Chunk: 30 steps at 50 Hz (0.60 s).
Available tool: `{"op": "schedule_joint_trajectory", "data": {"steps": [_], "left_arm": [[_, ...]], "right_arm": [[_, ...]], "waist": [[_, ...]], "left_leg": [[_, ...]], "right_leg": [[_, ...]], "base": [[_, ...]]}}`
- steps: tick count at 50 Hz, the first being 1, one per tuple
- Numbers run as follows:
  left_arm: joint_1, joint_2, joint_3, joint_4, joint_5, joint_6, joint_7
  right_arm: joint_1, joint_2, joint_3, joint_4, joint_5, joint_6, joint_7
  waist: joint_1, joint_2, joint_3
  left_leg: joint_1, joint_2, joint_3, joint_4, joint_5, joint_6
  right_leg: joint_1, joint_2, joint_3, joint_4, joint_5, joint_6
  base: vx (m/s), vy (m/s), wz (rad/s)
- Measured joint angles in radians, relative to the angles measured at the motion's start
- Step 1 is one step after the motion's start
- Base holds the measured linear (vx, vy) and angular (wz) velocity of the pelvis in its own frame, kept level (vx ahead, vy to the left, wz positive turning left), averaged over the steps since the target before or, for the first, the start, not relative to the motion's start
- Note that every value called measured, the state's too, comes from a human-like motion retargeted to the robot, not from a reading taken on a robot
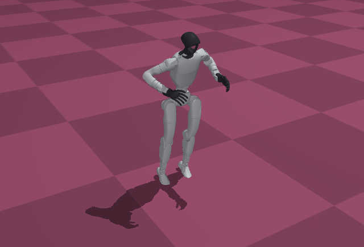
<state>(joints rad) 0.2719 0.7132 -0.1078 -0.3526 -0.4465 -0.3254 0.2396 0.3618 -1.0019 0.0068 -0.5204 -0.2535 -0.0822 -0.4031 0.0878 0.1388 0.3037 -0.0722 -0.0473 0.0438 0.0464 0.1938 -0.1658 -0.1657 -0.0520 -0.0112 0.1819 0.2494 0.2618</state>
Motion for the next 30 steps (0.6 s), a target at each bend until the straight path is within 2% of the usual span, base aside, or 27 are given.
{"op": "schedule_joint_trajectory", "data": {"steps": [2, 5, 7, 8, 10, 11, 12, 13, 15, 17, 18, 20, 22, 23, 25, 27, 28, 30], "left_arm": [[0.024, 0.014, 0.028, 0.040, 0.021, -0.003, 0.054], [0.025, 0.031, 0.066, 0.100, 0.047, 0.018, 0.083], [0.006, 0.020, 0.091, 0.140, 0.052, 0.039, 0.086], [-0.018, 0.005, 0.101, 0.163, 0.046, 0.052, 0.093], [-0.038, -0.060, 0.115, 0.217, 0.020, 0.114, 0.121], [-0.048, -0.121, 0.112, 0.237, -0.005, 0.149, 0.141], [-0.080, -0.185, 0.103, 0.256, -0.027, 0.174, 0.162], [-0.153, -0.257, 0.079, 0.274, -0.042, 0.181, 0.184], [-0.336, -0.377, -0.024, 0.292, -0.088, 0.166, 0.210], [-0.531, -0.411, -0.190, 0.251, -0.112, 0.123, 0.191], [-0.624, -0.402, -0.267, 0.214, -0.111, 0.107, 0.170], [-0.728, -0.342, -0.357, 0.106, -0.103, 0.085, 0.128], [-0.661, -0.235, -0.349, -0.026, -0.117, 0.058, 0.101], [-0.580, -0.174, -0.324, -0.084, -0.127, 0.044, 0.081], [-0.374, -0.053, -0.255, -0.167, -0.135, 0.011, 0.038], [-0.154, 0.059, -0.163, -0.199, -0.115, -0.008, -0.016], [-0.056, 0.104, -0.118, -0.198, -0.103, -0.019, -0.023], [0.121, 0.178, -0.045, -0.172, -0.086, -0.046, 0.008]], "right_arm": [[-0.065, 0.047, 0.039, 0.025, 0.007, 0.017, 0.032], [-0.137, 0.102, 0.102, 0.051, 0.021, 0.035, 0.094], [-0.181, 0.124, 0.141, 0.052, 0.033, 0.033, 0.138], [-0.212, 0.131, 0.158, 0.053, 0.039, 0.029, 0.154], [-0.242, 0.154, 0.210, 0.082, 0.057, 0.015, 0.110], [-0.249, 0.175, 0.248, 0.131, 0.051, 0.022, 0.066], [-0.273, 0.203, 0.291, 0.203, 0.043, 0.033, 0.020], [-0.332, 0.250, 0.344, 0.321, 0.034, 0.053, -0.028], [-0.464, 0.372, 0.438, 0.613, 0.083, 0.110, -0.095], [-0.547, 0.429, 0.478, 0.779, 0.150, 0.108, -0.115], [-0.568, 0.412, 0.489, 0.782, 0.161, 0.092, -0.115], [-0.571, 0.322, 0.500, 0.664, 0.156, 0.053, -0.100], [-0.545, 0.188, 0.495, 0.450, 0.156, 0.022, -0.050], [-0.533, 0.123, 0.494, 0.345, 0.174, 0.006, 0.013], [-0.530, 0.020, 0.499, 0.187, 0.134, -0.020, 0.016], [-0.551, -0.024, 0.514, 0.121, 0.157, -0.049, 0.061], [-0.568, -0.033, 0.518, 0.122, 0.165, -0.062, 0.083], [-0.601, -0.018, 0.527, 0.164, 0.170, -0.077, 0.109]], "waist": [[0.010, -0.078, 0.011], [0.011, -0.190, 0.013], [0.019, -0.245, 0.009], [0.026, -0.259, 0.014], [0.017, -0.227, -0.001], [0.007, -0.201, 0.001], [-0.008, -0.179, 0.018], [-0.032, -0.167, 0.063], [-0.088, -0.145, 0.122], [-0.120, -0.105, 0.127], [-0.121, -0.080, 0.111], [-0.107, -0.029, 0.045], [-0.072, 0.028, -0.043], [-0.047, 0.058, -0.089], [0.009, 0.113, -0.180], [0.039, 0.147, -0.252], [0.044, 0.142, -0.269], [0.051, 0.108, -0.279]], "left_leg": [[0.001, 0.039, 0.062, 0.073, -0.045, 0.020], [-0.005, 0.099, 0.109, 0.184, -0.155, 0.047], [-0.030, 0.135, 0.159, 0.263, -0.255, 0.086], [-0.047, 0.161, 0.179, 0.302, -0.303, 0.112], [-0.088, 0.264, 0.126, 0.442, -0.416, 0.142], [-0.113, 0.287, 0.058, 0.536, -0.488, 0.152], [-0.146, 0.294, -0.006, 0.643, -0.565, 0.156], [-0.195, 0.273, -0.065, 0.774, -0.652, 0.148], [-0.288, 0.210, -0.138, 0.951, -0.758, 0.133], [-0.360, 0.151, -0.174, 1.032, -0.781, 0.122], [-0.380, 0.122, -0.183, 1.033, -0.778, 0.128], [-0.368, 0.073, -0.168, 0.942, -0.733, 0.153], [-0.264, 0.053, -0.097, 0.704, -0.593, 0.162], [-0.189, 0.046, -0.052, 0.548, -0.482, 0.149], [-0.044, 0.038, 0.003, 0.223, -0.181, 0.062], [0.035, 0.035, -0.045, 0.006, 0.091, -0.065], [0.052, 0.014, -0.078, -0.044, 0.158, -0.088], [0.055, 0.012, -0.097, -0.067, 0.160, -0.096]], "right_leg": [[0.042, 0.018, 0.056, -0.060, -0.016, 0.000], [0.095, 0.046, 0.229, -0.116, 0.016, 0.000], [0.092, 0.012, 0.261, -0.061, -0.109, -0.011], [0.072, -0.017, 0.236, 0.003, -0.244, -0.046], [0.006, -0.011, 0.184, 0.262, -0.551, -0.191], [-0.044, -0.003, 0.185, 0.427, -0.640, -0.238], [-0.090, -0.005, 0.181, 0.583, -0.712, -0.256], [-0.131, -0.028, 0.167, 0.723, -0.748, -0.216], [-0.150, -0.097, 0.118, 0.835, -0.788, -0.144], [-0.112, -0.160, 0.061, 0.795, -0.786, -0.132], [-0.092, -0.184, 0.042, 0.743, -0.758, -0.131], [-0.039, -0.228, 0.018, 0.575, -0.628, -0.136], [0.029, -0.264, -0.029, 0.339, -0.347, -0.157], [0.056, -0.272, -0.067, 0.225, -0.174, -0.157], [0.079, -0.221, -0.096, 0.062, 0.059, -0.110], [0.077, -0.117, -0.044, -0.006, 0.059, -0.038], [0.072, -0.098, -0.038, -0.015, 0.038, -0.010], [0.070, -0.075, -0.117, -0.050, 0.045, 0.000]], "base": [[0.10, 0.50, 0.26], [0.14, 0.58, 0.47], [0.01, 0.94, 0.14], [-0.07, 1.01, -0.02], [-0.10, 0.89, 0.08], [-0.11, 0.85, 0.36], [-0.13, 0.91, 0.79], [-0.12, 0.91, 1.34], [-0.08, 0.90, 1.98], [0.08, 0.91, 1.98], [0.21, 0.97, 1.39], [0.34, 1.04, 0.54], [0.47, 1.13, -0.75], [0.48, 1.14, -1.46], [0.40, 1.11, -1.69], [0.25, 1.09, -1.27], [0.14, 1.07, -0.90], [0.05, 0.89, -0.63]]}}
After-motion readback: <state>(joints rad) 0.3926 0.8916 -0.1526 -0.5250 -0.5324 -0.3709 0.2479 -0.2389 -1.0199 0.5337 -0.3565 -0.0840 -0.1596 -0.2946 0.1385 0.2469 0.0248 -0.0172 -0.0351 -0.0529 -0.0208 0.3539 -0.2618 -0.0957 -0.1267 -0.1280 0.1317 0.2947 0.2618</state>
